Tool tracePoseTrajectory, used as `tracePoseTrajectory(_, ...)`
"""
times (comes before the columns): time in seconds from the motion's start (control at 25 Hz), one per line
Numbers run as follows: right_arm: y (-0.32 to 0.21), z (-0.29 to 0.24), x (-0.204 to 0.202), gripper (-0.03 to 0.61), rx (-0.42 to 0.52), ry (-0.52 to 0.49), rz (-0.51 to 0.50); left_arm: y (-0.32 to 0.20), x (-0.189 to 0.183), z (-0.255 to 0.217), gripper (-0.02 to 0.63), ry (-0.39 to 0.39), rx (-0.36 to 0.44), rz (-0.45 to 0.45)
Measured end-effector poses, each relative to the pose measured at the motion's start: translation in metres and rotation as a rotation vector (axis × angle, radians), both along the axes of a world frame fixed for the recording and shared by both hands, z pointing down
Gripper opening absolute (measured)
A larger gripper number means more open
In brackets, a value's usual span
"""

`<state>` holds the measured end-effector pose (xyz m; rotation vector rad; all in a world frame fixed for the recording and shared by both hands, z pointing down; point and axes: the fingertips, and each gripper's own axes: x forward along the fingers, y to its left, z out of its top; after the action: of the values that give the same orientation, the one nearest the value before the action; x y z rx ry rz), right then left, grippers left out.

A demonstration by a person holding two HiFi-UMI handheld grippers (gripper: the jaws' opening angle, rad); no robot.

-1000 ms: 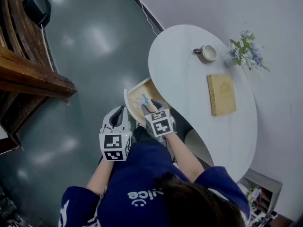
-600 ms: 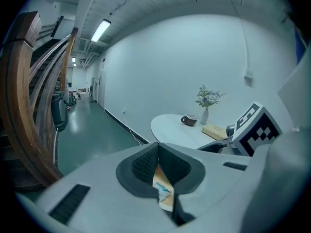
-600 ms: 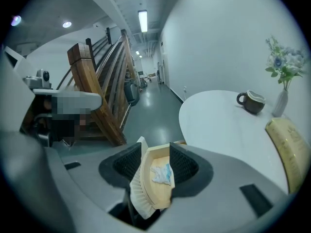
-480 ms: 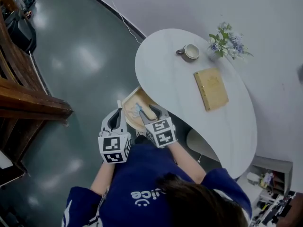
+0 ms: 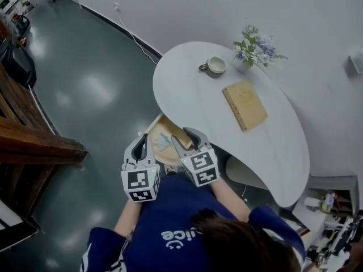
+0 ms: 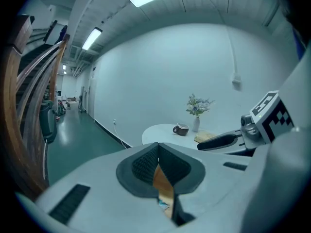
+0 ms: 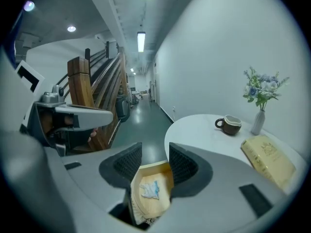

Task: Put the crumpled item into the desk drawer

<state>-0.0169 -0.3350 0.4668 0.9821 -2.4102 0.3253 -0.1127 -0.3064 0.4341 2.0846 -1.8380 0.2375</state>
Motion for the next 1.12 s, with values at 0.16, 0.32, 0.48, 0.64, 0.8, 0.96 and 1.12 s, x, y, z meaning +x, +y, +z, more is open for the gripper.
tracePoseTrajectory(0.16, -0.002, -0.02, 0.004, 0.181, 0.056, -0.048, 0.033, 0.001, 0.001, -0.01, 0.003, -0.005, 0.033, 0.012)
tracePoseTrajectory(0.32, -0.002, -0.042, 0.005, 0.172, 0.12, -0.089, 0.045, 0.003, 0.002, -0.021, 0.003, -0.007, 0.057, 0.016)
tracePoseTrajectory(0.48, 0.0, -0.051, 0.004, 0.167, 0.134, -0.113, 0.052, 0.004, 0.004, -0.029, 0.003, -0.006, 0.078, 0.035)
tracePoseTrajectory(0.64, 0.002, -0.059, 0.005, 0.102, 0.177, -0.128, 0.078, 0.007, 0.007, -0.034, 0.003, -0.016, 0.091, 0.05)
tracePoseTrajectory(0.8, 0.002, -0.062, 0.008, 0.038, 0.199, -0.132, 0.1, 0.008, 0.009, -0.036, 0.003, -0.018, 0.096, 0.058)
tracePoseTrajectory(0.96, 0.002, -0.065, 0.011, 0.009, 0.203, -0.15, 0.121, 0.009, 0.008, -0.037, 0.003, -0.022, 0.095, 0.057)
tracePoseTrajectory(1.12, 0.003, -0.066, 0.011, 0.008, 0.207, -0.158, 0.126, 0.011, 0.006, -0.037, 0.004, -0.022, 0.093, 0.056)
